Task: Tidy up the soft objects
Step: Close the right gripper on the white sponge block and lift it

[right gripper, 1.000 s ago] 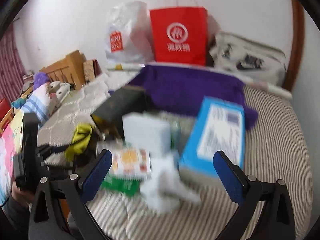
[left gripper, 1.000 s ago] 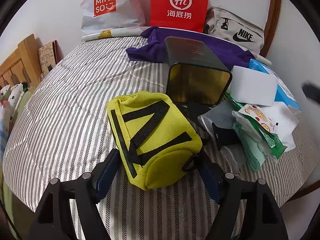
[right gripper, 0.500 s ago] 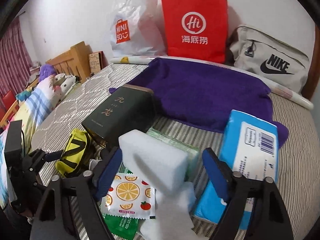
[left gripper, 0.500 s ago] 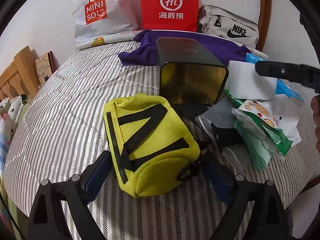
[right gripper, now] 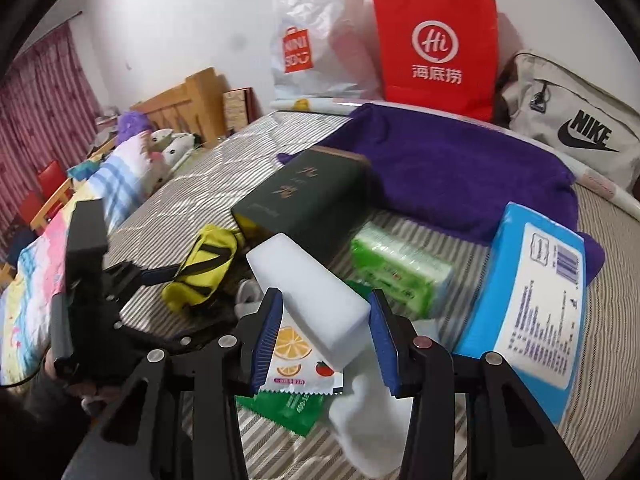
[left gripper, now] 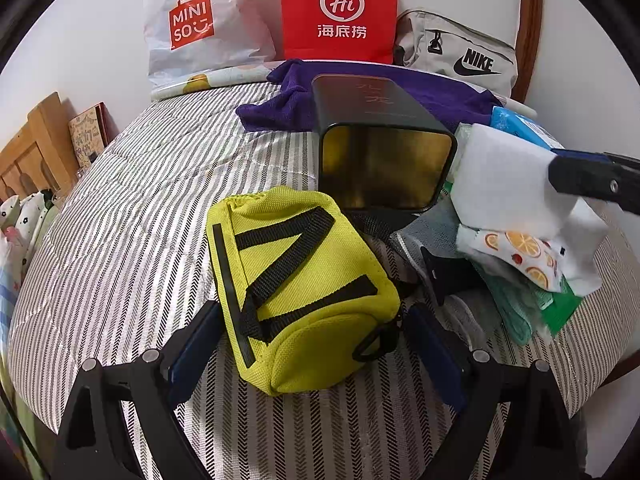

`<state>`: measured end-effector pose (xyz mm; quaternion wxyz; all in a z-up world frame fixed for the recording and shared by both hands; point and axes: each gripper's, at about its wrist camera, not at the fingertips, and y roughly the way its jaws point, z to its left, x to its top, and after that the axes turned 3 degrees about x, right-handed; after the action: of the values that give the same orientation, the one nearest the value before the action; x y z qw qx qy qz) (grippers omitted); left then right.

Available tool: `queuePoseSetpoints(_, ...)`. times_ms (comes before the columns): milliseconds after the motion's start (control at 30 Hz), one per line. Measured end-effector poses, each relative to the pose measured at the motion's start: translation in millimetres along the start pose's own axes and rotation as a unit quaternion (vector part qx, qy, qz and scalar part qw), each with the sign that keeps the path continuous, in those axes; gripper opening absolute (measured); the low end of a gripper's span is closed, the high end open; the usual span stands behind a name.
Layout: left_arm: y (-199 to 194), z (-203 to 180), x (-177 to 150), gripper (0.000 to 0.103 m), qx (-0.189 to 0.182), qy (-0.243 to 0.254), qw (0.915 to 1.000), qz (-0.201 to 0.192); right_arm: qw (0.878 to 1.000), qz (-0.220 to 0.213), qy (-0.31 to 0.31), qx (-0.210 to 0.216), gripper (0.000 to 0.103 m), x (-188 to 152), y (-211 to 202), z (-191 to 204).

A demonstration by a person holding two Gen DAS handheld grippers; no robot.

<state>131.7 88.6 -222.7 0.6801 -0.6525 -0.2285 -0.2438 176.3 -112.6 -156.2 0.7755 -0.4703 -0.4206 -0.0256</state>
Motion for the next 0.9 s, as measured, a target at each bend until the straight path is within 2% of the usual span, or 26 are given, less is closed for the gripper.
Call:
queuePoseSetpoints(100, 0, 0, 1, 0.092, 0.001, -0.002, 1.0, 0.001, 1.0, 0.007, -0.007, -0.002, 0.044, -1, 5, 3)
queuePoseSetpoints(200, 1, 0, 1, 0.092, 0.001, -0.002, 1.0, 0.002, 0.999, 0.035, -0.011, 0.015, 0.044, -1, 20, 6)
queuePoseSetpoints(300, 0, 0, 1, 0.092, 0.002, -0.002, 1.0, 0.002, 0.999, 0.042, -0.019, 0.004, 0.044, 0, 33, 10)
queuePoseSetpoints(533, 0, 0, 1, 0.092, 0.002, -0.002, 1.0, 0.001, 0.999, 0.018, -0.022, 0.016, 0.04, 3, 36, 14)
queuePoseSetpoints(667, 1, 0, 1, 0.092, 0.004, -0.006, 1.0, 0.006, 1.0, 0.004, -0.004, 0.016, 0.04, 1, 22, 12)
queuePoseSetpoints(900, 0, -2, 1, 0.092, 0.011, -0.01, 0.9998, 0.014, 0.998, -0.043, 0.04, 0.002, 0.04, -15, -34, -5)
